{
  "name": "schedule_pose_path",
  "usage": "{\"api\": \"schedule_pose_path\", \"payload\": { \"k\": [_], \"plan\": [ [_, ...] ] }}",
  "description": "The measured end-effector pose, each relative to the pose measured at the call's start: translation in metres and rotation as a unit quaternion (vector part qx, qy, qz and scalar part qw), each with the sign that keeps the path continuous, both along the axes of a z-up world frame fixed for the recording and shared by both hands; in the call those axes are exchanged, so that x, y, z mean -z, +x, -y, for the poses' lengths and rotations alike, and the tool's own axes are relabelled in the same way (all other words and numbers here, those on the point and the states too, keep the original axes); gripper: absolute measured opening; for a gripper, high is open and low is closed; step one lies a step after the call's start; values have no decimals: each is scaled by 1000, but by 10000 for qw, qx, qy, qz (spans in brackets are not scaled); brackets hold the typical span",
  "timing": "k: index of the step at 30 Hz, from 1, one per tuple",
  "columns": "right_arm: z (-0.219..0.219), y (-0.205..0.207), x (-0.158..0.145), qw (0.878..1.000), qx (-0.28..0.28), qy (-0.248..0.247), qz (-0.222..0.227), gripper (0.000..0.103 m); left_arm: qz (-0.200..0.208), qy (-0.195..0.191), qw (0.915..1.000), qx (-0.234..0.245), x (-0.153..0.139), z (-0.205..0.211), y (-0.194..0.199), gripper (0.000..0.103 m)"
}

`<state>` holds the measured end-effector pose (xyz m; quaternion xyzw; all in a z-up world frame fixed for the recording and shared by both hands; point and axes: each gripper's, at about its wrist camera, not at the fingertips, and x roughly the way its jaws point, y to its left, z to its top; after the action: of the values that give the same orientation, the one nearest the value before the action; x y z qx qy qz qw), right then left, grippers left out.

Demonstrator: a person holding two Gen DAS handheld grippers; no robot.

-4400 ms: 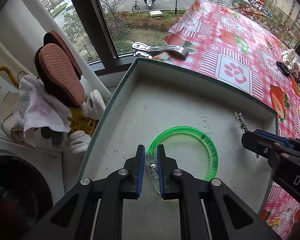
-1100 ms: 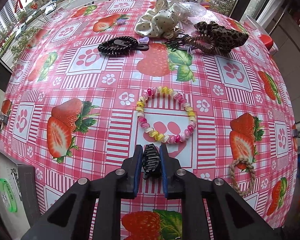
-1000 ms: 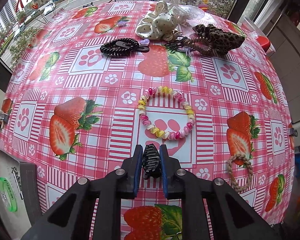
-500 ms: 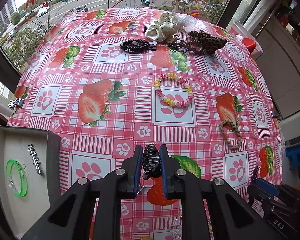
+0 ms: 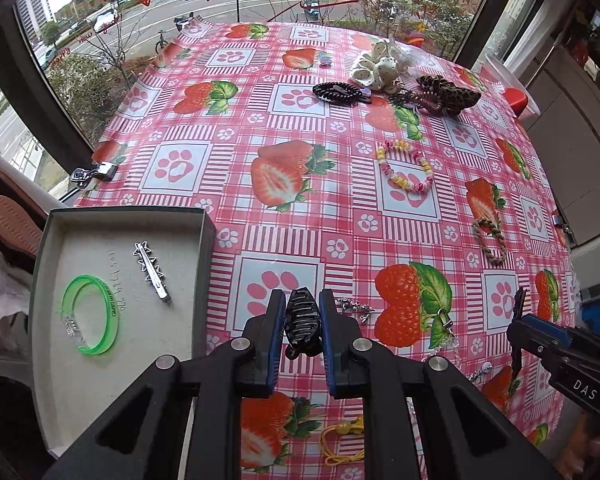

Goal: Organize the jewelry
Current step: 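Carry the black claw clip to the tray while the right tool carries the snap clip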

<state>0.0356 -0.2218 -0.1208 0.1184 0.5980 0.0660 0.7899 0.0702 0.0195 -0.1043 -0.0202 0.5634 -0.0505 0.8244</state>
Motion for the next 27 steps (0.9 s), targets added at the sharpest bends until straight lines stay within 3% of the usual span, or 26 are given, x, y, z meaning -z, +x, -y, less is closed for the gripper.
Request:
{"api": "schedule_pose_path", "payload": {
  "k": [16,27],
  "plan": [
    [-123,22,-25,9930,-1112,345,187,32,6,40,9947,-1028,-5,-107,-48,23],
    [-241,31,-21,9750,-2137,599,139,32,-271,214,9839,-1753,26,-181,-76,23]
  ]
}}
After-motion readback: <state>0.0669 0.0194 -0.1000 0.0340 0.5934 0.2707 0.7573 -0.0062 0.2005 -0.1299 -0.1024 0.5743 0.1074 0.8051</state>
